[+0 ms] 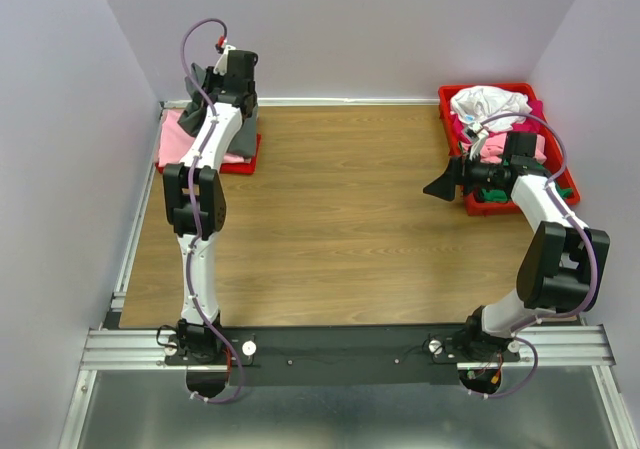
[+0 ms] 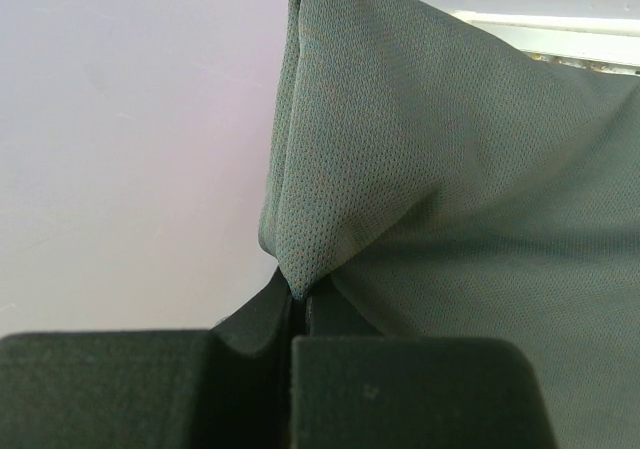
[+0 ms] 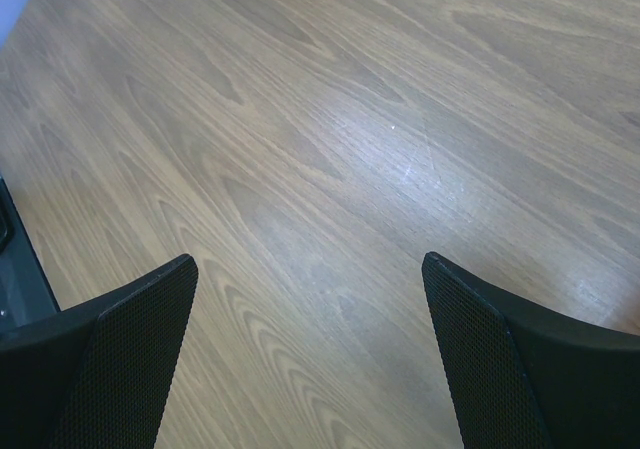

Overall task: Fold and stack the t-shirts
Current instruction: Neatly place the folded tshirt to the corner

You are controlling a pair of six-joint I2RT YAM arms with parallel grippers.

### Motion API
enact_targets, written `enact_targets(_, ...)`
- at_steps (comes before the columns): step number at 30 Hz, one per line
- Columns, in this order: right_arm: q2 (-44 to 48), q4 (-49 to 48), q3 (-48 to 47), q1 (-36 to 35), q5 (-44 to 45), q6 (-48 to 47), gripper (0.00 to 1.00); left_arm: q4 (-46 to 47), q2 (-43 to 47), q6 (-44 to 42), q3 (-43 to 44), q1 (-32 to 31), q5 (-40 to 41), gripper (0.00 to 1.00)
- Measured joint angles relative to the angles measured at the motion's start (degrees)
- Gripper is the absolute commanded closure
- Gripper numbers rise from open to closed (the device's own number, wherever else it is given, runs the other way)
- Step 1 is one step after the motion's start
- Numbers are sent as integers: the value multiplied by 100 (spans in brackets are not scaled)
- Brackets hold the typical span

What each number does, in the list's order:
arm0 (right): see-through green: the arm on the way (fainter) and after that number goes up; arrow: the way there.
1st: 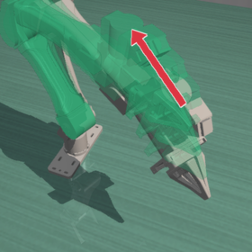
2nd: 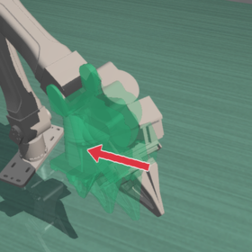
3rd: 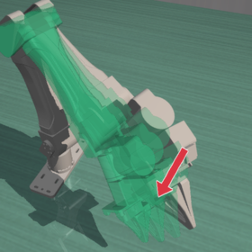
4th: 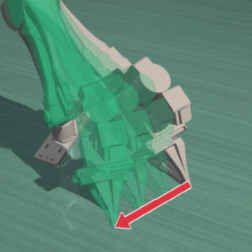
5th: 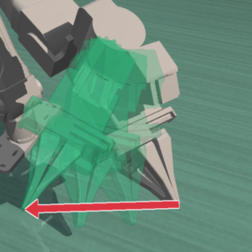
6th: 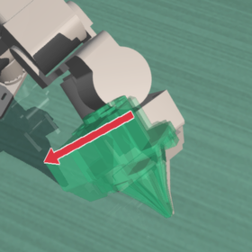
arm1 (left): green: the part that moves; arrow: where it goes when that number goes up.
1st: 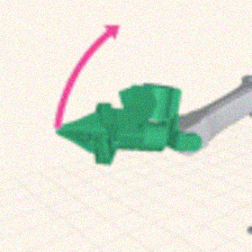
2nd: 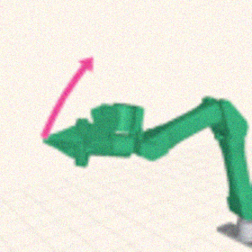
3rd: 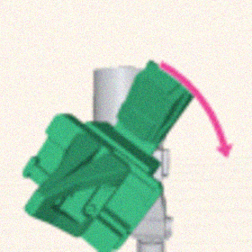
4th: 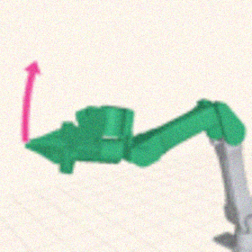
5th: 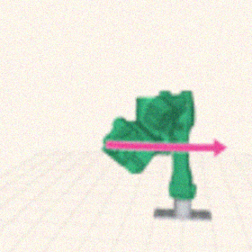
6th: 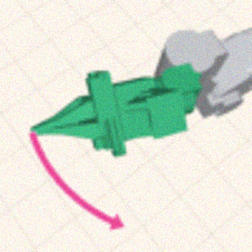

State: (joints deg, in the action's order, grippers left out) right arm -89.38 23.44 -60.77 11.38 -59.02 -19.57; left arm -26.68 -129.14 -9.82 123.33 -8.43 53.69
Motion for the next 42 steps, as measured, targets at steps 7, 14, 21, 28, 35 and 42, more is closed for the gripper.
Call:
enact_targets(7,-2,2,0,0,-2,-2,0,13,-7,0,107,31,-39,100)
enact_targets(14,-22,4,0,0,-11,-2,0,33,-13,0,116,127,-42,100)
enact_targets(21,-44,22,0,0,-20,-4,0,44,-85,2,162,184,-72,100)
enact_targets(28,-74,24,0,0,-22,-7,0,44,-160,15,170,249,-192,100)
enact_targets(35,-96,28,0,0,-22,-9,0,42,-181,70,170,345,-330,100)
enact_targets(42,-96,28,0,0,-22,-31,0,42,-212,120,173,396,-398,100)
